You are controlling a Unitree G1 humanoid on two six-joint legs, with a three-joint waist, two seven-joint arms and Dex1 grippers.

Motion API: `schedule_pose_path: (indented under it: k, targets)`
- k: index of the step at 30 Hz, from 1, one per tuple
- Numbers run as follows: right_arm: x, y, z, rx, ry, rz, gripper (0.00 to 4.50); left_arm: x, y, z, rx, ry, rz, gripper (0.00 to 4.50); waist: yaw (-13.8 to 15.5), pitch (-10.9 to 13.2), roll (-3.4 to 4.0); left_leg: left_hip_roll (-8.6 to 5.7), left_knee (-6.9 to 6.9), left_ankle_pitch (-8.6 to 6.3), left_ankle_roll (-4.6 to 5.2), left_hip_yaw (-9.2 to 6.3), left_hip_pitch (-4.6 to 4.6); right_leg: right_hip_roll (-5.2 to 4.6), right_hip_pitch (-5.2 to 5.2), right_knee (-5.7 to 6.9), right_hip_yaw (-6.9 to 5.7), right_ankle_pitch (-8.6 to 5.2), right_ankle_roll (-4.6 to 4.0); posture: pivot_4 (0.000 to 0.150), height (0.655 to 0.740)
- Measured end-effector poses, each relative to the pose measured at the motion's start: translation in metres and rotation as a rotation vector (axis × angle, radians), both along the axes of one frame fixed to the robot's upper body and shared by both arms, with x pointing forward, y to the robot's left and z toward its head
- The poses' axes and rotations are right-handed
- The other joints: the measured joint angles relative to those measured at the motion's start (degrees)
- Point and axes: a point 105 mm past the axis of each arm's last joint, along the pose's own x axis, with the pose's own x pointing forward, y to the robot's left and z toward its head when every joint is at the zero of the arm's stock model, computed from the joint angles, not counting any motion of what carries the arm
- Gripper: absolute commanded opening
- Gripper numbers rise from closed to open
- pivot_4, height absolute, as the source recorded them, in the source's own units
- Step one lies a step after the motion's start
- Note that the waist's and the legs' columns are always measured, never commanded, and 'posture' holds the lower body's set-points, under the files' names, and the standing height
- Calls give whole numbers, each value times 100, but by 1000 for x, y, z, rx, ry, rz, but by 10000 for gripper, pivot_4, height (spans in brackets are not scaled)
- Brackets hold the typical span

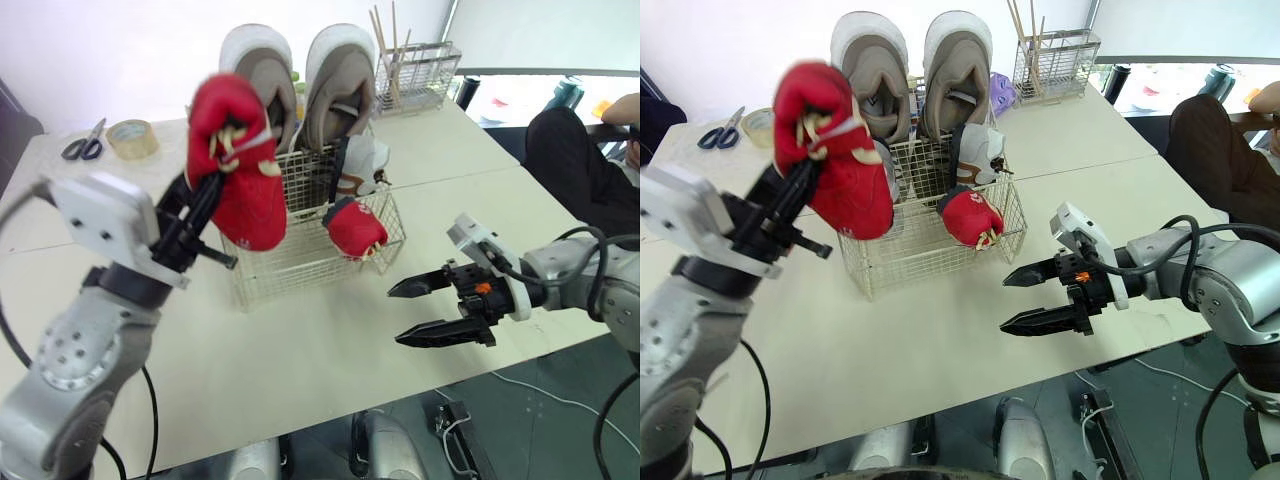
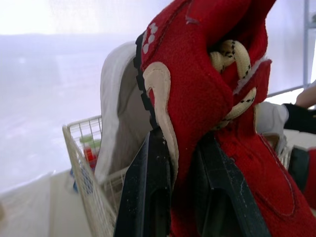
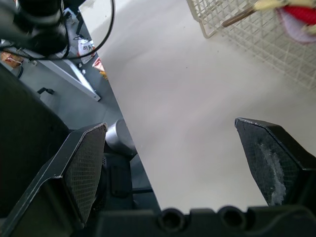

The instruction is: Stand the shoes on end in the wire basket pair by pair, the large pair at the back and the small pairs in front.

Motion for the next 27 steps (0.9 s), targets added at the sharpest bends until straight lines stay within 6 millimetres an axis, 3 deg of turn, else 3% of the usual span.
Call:
schedule_pose_path:
  k: [7, 17, 22, 27]
  targets:
    - [9, -8, 4, 52, 77, -83, 45000, 10, -13, -33, 138, -99, 13, 2909, 119, 0, 3, 4, 1, -2, 2, 5, -2, -6, -11, 4, -2, 1, -1, 1500, 7400]
    - [5, -15, 4, 54, 91, -147, 45000, 29, -25, -42, 204, -262, 14, 2909, 116, -1, 5, 6, 2, -3, 6, 1, -2, -11, -11, 6, -3, 2, 1, 1500, 7400]
    - [4, -19, 2, 58, 93, -174, 45000, 30, -28, -48, 208, -280, 13, 2909, 110, -1, 6, 7, 2, -3, 8, 2, -1, -11, -12, 11, -3, 2, 2, 1500, 7400]
    - [1, -20, -5, 53, 105, -182, 45000, 28, -23, -74, 180, -173, 2, 2909, 107, -3, 9, 9, 2, -4, 8, -1, 0, -11, -12, 11, -3, 2, 2, 1500, 7400]
